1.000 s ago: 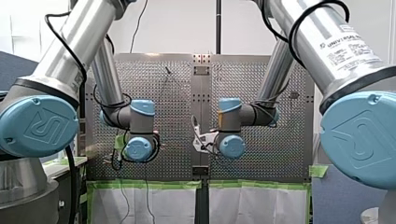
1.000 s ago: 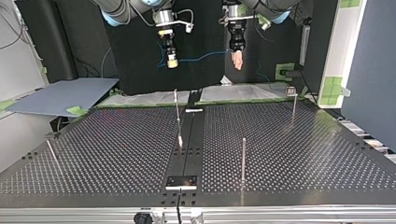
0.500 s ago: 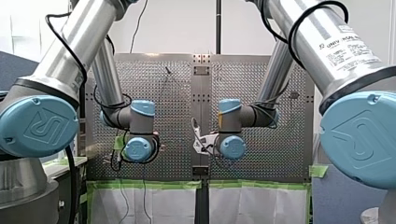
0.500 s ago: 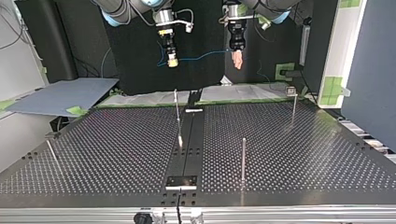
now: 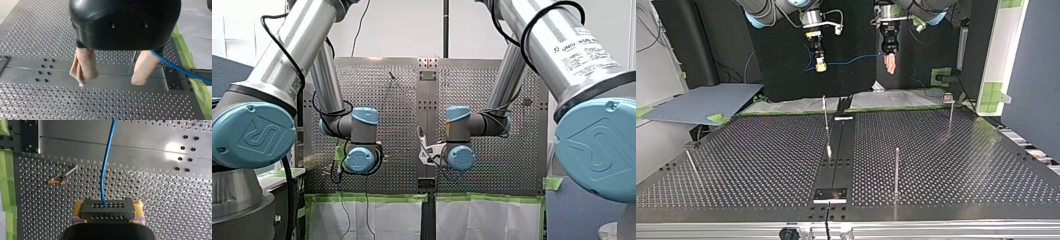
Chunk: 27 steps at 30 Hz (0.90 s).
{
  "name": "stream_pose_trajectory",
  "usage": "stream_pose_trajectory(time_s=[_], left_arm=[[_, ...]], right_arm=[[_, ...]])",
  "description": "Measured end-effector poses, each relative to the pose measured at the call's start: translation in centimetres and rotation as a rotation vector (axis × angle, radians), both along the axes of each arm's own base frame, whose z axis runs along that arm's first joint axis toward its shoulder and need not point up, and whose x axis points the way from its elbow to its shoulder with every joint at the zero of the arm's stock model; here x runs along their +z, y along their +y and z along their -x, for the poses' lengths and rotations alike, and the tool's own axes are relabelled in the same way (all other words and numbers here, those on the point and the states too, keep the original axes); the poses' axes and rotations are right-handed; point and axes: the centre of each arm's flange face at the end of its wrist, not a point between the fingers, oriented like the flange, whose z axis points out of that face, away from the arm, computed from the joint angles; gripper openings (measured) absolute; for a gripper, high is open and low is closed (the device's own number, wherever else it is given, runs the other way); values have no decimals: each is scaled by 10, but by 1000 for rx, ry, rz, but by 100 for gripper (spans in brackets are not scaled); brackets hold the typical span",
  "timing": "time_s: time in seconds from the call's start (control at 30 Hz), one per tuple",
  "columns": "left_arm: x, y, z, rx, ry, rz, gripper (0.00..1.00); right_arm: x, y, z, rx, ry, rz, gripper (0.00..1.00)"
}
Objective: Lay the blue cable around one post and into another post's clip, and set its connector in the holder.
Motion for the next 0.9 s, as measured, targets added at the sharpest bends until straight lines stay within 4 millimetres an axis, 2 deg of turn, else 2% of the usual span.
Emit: stream_pose_trajectory(time_s=[0.43,0.53,0.67,0.9], left_arm=[[0,0,0,0,0,0,100],[-5,0,6,-15,19,-4,100],[-9,-6,20,-64,56,7,100],[7,-6,23,-70,67,68,100]], right_arm=[[0,0,0,0,0,0,0],[2,2,1,-3,3,-3,0],[16,4,1,-10,-11,-10,0],[44,8,2,-7,-46,-30,0]])
